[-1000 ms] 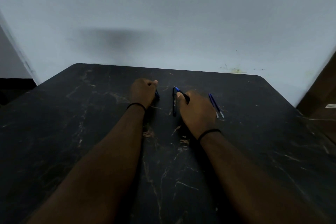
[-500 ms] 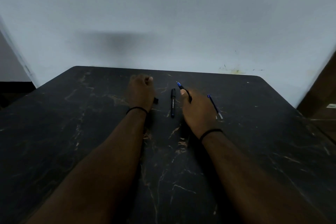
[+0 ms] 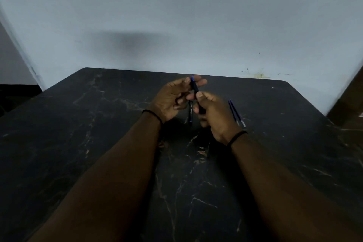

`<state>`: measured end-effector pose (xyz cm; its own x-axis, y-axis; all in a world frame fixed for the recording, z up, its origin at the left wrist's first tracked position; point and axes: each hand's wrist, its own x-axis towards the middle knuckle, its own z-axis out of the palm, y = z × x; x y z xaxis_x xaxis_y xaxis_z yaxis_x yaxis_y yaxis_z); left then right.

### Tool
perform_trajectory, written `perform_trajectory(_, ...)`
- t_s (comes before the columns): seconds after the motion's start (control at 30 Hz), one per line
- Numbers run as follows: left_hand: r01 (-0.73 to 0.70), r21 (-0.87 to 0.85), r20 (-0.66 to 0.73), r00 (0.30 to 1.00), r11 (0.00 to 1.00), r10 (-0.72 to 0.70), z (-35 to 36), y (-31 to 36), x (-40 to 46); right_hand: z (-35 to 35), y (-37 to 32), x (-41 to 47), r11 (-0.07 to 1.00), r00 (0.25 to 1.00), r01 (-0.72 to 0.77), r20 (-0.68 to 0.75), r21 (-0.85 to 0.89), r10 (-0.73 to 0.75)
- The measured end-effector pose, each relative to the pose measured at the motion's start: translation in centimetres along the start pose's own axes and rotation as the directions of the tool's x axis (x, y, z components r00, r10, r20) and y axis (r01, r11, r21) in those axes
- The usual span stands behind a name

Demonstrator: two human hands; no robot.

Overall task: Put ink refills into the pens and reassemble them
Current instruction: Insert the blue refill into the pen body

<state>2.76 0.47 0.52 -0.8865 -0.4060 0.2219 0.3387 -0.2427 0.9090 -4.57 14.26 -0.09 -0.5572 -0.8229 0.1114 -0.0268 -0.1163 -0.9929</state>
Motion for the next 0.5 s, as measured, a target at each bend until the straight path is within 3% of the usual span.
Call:
perform_trajectory(0.1, 0.013, -0.034, 0.072, 0.997, 0.999, -0.01, -0.35, 0.06, 0.02, -0.14, -0.31, 0.07, 0.983, 0.985, -0.107, 0.149, 0.149, 0.084)
perform_trajectory(0.23, 0.029, -0.053, 0.121, 0.992, 0.998, -0.023, -0.43, 0.04, 0.1, -0.41, -0.47, 0.05, 0.951, 0.967, -0.179, 0.225, 0.254, 0.122)
perform_trajectory(0.5, -0.021, -0.086, 0.056, 0.998, 0.996, 0.026, 0.08, -0.36, 0.38, 0.54, -0.08, 0.07, 0.995, 0.992, -0.069, 0.11, 0.073, 0.06)
